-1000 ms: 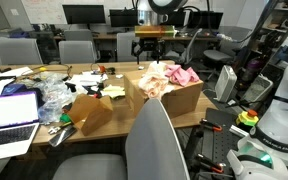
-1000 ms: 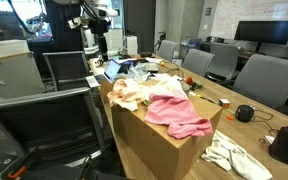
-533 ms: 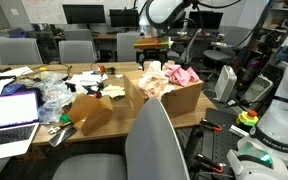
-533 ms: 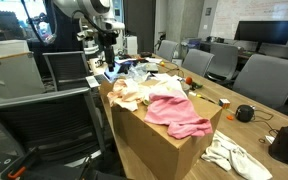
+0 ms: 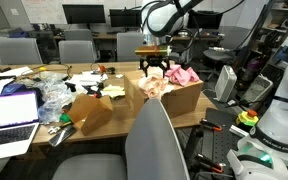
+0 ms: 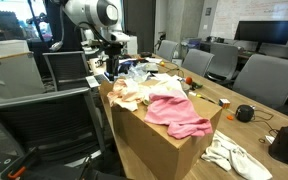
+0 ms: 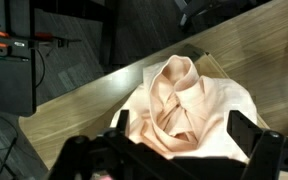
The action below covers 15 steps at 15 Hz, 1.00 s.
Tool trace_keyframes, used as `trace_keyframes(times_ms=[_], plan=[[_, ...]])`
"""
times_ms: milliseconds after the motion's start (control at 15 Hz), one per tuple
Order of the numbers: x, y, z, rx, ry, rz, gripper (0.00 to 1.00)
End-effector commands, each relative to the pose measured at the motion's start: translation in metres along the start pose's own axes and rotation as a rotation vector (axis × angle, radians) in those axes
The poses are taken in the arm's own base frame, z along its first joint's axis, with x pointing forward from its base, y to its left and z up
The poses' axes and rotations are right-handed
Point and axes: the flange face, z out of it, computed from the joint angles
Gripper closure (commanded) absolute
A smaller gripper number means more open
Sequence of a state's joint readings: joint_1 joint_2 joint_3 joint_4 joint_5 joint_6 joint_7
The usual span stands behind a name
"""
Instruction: Get the three objects from the cardboard box then put them on the headrest of the grey chair
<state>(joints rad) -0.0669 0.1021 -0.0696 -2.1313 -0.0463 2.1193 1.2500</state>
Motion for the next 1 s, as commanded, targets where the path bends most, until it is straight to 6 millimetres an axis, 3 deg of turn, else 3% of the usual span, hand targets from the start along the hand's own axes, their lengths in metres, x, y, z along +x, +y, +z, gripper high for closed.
trace_keyframes(times_ms=[0, 933], plan=[[0.008, 0.0, 0.011, 0.055, -0.038, 0.049, 0.0], [0.022, 0.0, 0.076, 0.017, -0.047, 0.135, 0.0]])
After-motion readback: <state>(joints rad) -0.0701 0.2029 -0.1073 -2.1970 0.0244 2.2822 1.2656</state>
